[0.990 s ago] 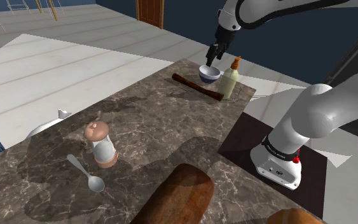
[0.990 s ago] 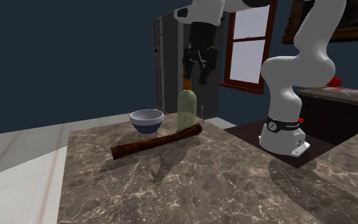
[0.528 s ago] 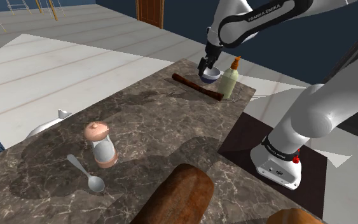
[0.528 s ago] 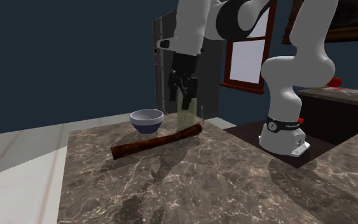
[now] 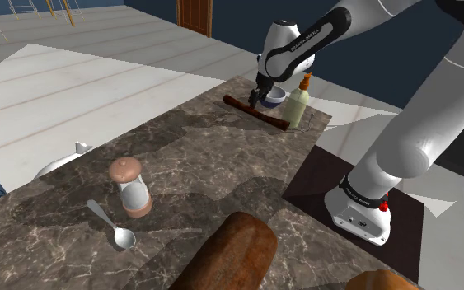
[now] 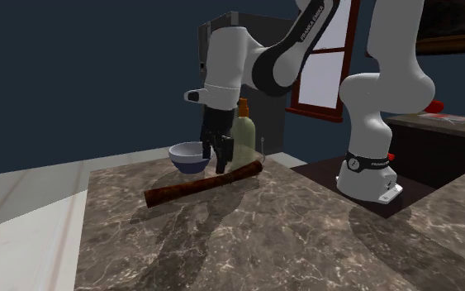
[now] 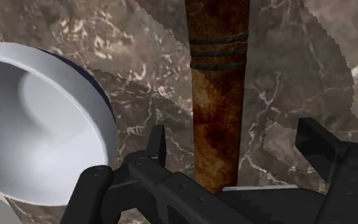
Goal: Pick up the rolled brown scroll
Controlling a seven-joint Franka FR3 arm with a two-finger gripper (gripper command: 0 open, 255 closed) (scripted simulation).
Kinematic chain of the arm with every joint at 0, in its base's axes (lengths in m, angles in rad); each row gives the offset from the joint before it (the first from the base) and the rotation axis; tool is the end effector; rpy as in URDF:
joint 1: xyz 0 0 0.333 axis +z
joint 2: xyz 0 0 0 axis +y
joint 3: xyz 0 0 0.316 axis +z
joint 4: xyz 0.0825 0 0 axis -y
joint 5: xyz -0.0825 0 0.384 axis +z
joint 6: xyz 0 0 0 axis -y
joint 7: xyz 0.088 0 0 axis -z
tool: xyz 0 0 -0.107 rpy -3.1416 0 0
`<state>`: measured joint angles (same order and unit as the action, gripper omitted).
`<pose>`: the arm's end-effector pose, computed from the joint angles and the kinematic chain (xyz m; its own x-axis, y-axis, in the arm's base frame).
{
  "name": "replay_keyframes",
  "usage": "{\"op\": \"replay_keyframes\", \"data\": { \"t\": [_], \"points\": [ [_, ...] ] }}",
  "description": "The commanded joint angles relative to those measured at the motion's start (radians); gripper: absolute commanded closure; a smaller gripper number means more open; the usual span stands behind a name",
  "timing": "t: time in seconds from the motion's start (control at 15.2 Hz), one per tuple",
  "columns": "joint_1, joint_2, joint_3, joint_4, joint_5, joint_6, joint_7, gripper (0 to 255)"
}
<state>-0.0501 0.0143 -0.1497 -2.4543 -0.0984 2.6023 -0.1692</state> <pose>0.4829 -0.0958 0.3046 0.9915 0.0553 0.1182 0.0454 -0.9954 0.0845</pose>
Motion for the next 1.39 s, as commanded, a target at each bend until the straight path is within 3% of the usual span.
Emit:
{"op": "replay_keyframes", "data": {
  "t": [0.0,0.59,0.66,1.32],
  "points": [
    [-0.003,0.05,-0.003,0.021,0.007,0.029,-0.014,0],
    [-0.007,0.143,0.0,0.01,0.019,0.133,-0.018,0],
    [-0.008,0.144,0.0,0.011,0.02,0.133,-0.02,255],
    [-0.006,0.13,0.0,0.01,0.018,0.119,-0.018,255]
  ]
}}
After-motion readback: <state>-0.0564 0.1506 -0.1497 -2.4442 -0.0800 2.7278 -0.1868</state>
